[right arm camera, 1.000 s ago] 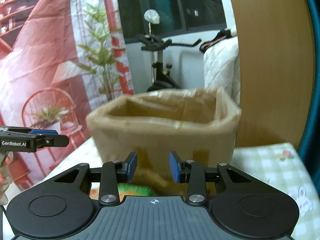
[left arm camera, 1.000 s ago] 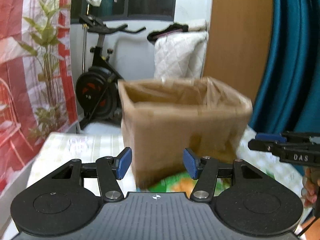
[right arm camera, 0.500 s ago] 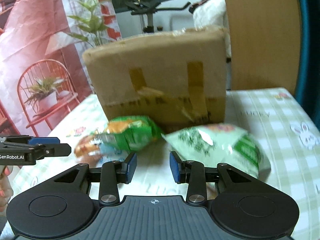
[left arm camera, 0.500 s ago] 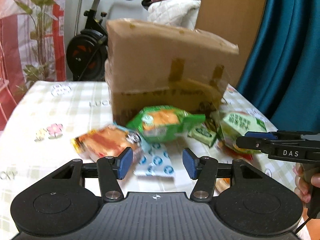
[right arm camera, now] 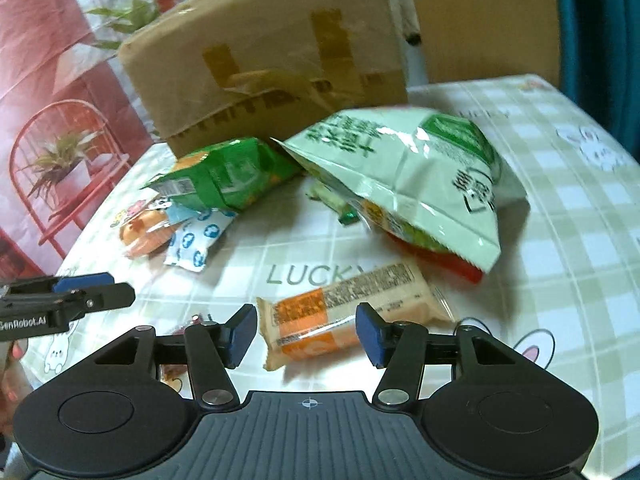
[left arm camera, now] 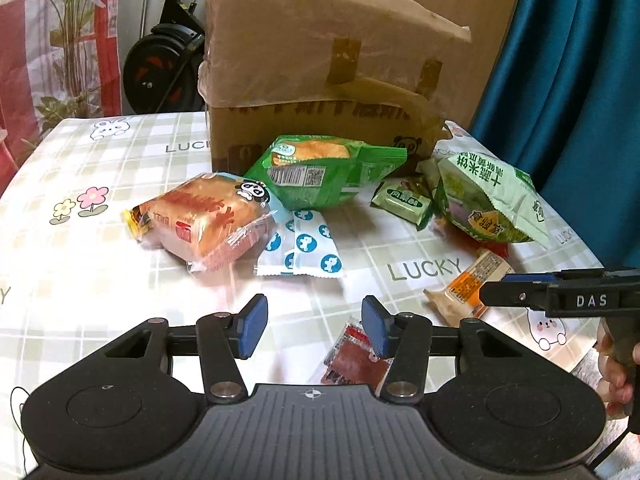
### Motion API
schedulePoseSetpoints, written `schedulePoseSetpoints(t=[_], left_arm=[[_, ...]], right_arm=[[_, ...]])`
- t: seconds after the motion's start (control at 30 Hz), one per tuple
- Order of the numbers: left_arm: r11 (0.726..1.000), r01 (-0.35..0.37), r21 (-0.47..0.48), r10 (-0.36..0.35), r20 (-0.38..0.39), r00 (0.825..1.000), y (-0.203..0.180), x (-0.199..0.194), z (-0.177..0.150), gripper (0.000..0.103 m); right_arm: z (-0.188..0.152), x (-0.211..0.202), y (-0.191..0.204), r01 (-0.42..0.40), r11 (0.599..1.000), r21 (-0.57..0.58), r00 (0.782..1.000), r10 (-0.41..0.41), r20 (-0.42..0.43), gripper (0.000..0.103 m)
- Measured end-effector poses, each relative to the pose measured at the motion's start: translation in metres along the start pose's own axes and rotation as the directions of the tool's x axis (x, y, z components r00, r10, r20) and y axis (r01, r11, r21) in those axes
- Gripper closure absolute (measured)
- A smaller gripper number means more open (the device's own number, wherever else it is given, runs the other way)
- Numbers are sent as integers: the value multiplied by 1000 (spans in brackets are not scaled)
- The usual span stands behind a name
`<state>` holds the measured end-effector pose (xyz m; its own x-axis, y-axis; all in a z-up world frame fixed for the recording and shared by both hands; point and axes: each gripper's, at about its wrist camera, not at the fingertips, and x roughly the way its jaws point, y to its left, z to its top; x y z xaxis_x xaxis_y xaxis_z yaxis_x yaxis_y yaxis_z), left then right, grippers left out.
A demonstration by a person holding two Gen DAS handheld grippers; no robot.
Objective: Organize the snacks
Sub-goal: 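Move the right tool to the orange-labelled wafer bar while the left tool approaches a small red packet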
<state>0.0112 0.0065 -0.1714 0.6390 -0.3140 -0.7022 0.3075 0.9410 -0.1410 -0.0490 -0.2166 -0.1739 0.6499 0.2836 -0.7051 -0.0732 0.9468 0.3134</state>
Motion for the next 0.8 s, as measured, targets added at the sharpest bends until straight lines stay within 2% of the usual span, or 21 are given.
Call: schedulePoseSetpoints(t=[0.03,0.07,0.13,0.43,0.57,0.7,0.8], left_arm=[[1000,1,2,-1,-1,1000,-1,0,-1,49],[1000,3,4,-3,-3,1000,-1,1,-1,49],[1000,4,13,-4,-7,1000,-3,3,-3,49],[1000,8,1,-8,-20,1000,-2,9,-7,49],[1000,6,4,-6,-30,1000,-1,12,-9,49],[1000,2,28,-1,-37,999,-4,13,-11,49],[999,10,50,-8,-53,999,-6,16,-14,49]], right_arm=[[1,1,-1,2,1000,9,1000,-2,-3,48],[1,2,-2,5,1000,18,1000,-5,-5,41],[1,4,-4,9,999,36,1000,-9,-10,36],[13,25,-6,26,994,111,999,-22,-42,34],[18,41,4,50,997,54,998,-47,-48,36],[16,55,18,-4,999,-49,999,2,-52,45],[13,59,27,-4,992,-129,999,-3,-52,48]])
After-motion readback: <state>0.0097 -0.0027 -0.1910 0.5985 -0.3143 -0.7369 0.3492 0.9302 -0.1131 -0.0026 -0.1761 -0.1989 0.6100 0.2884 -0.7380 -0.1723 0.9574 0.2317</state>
